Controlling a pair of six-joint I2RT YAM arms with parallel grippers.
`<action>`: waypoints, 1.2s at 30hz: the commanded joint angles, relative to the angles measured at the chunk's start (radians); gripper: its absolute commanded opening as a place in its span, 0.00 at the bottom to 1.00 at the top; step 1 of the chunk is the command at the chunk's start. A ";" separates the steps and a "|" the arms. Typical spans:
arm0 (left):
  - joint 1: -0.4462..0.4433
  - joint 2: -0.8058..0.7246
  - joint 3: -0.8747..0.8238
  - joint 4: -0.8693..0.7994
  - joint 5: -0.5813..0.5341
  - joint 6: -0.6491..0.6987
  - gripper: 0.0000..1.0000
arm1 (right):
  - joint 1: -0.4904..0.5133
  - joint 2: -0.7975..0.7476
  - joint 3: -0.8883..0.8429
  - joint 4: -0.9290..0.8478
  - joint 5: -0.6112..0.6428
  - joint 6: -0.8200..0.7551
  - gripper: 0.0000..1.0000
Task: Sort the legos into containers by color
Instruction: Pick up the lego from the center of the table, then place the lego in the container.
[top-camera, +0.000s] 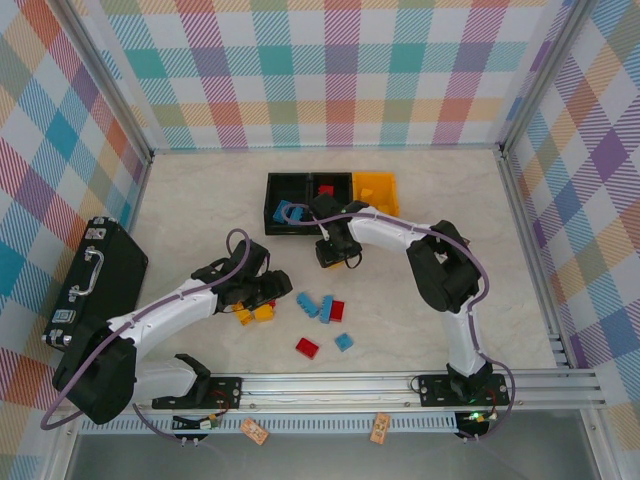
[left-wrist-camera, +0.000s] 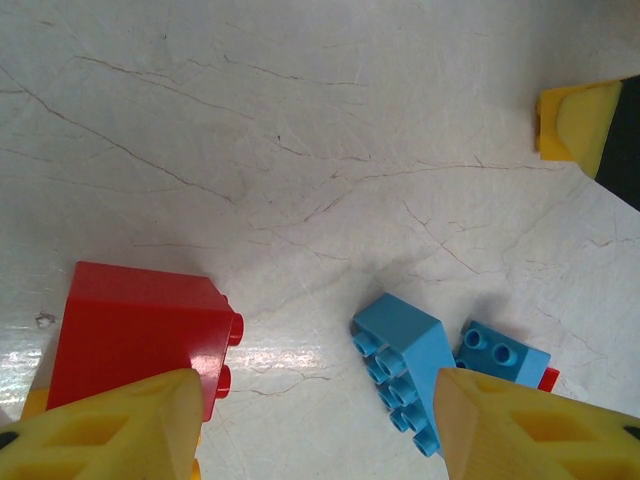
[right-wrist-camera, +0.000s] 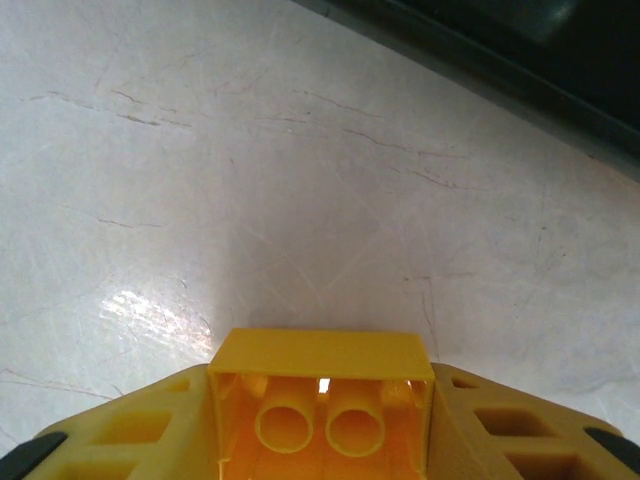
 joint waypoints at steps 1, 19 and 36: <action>0.013 0.011 0.017 0.006 0.010 0.008 0.62 | 0.005 -0.070 0.027 -0.042 0.018 0.015 0.46; -0.017 0.107 0.180 0.036 0.074 0.084 0.62 | -0.190 -0.210 0.062 -0.077 -0.010 0.120 0.46; -0.072 0.153 0.213 0.067 0.074 0.087 0.61 | -0.356 0.172 0.561 -0.246 0.063 0.122 0.46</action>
